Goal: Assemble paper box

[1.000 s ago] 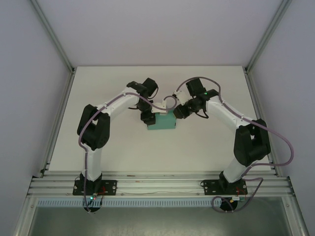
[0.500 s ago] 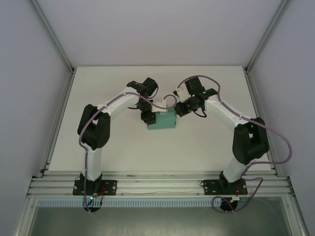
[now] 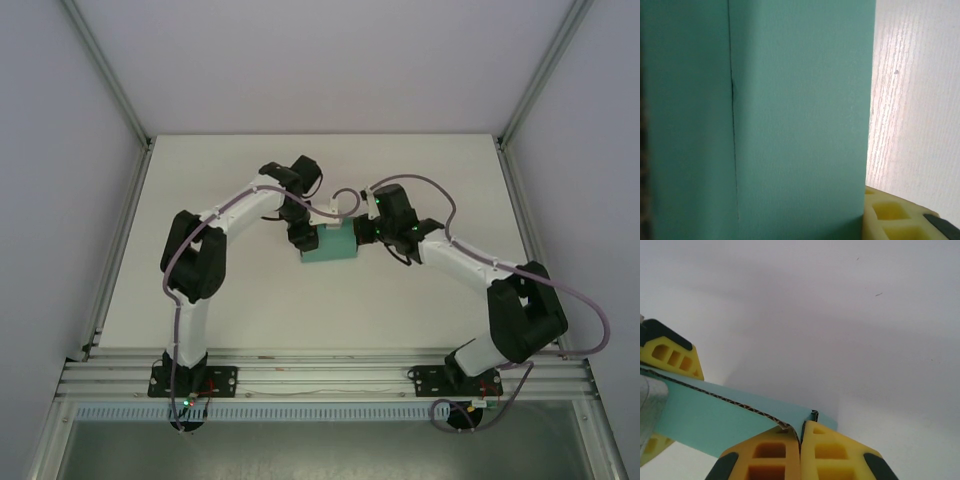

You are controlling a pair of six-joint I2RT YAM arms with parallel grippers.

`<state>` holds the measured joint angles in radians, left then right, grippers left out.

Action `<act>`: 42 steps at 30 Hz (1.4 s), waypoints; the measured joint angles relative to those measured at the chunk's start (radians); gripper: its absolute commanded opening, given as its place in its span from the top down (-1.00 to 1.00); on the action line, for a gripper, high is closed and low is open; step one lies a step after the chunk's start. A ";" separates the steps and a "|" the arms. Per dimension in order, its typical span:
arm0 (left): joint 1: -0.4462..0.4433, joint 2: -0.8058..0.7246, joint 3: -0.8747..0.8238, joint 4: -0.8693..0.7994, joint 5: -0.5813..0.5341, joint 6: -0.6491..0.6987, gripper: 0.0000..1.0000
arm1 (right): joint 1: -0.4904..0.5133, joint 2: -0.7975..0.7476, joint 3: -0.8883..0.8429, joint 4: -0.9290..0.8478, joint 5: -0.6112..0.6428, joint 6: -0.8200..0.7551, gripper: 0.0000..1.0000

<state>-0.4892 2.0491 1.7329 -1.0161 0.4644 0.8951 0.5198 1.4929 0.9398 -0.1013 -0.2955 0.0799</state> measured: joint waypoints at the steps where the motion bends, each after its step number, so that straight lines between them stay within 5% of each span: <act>1: 0.000 0.002 0.006 -0.004 0.000 -0.005 0.12 | 0.010 -0.002 -0.014 0.028 0.026 0.012 1.00; 18: -0.002 0.006 0.007 0.002 0.000 -0.055 -0.07 | 0.089 -0.032 -0.213 0.338 0.232 0.087 1.00; 22: -0.002 0.009 0.008 0.013 0.000 -0.071 -0.40 | 0.093 -0.049 -0.254 0.387 0.240 0.108 1.00; 25: -0.002 0.009 0.007 0.021 0.001 -0.088 -0.99 | 0.093 -0.048 -0.257 0.394 0.248 0.108 1.00; 32: -0.002 -0.048 -0.047 0.124 -0.006 -0.147 -1.00 | 0.101 -0.055 -0.237 0.346 0.290 0.108 1.00; 42: 0.000 -0.382 -0.327 0.394 -0.045 -0.341 -0.89 | 0.172 -0.051 -0.174 0.210 0.417 0.111 1.00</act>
<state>-0.4889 1.6672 1.4059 -0.6216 0.4194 0.5537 0.6918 1.4418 0.7658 0.1085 0.1219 0.1905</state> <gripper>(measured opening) 0.997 0.050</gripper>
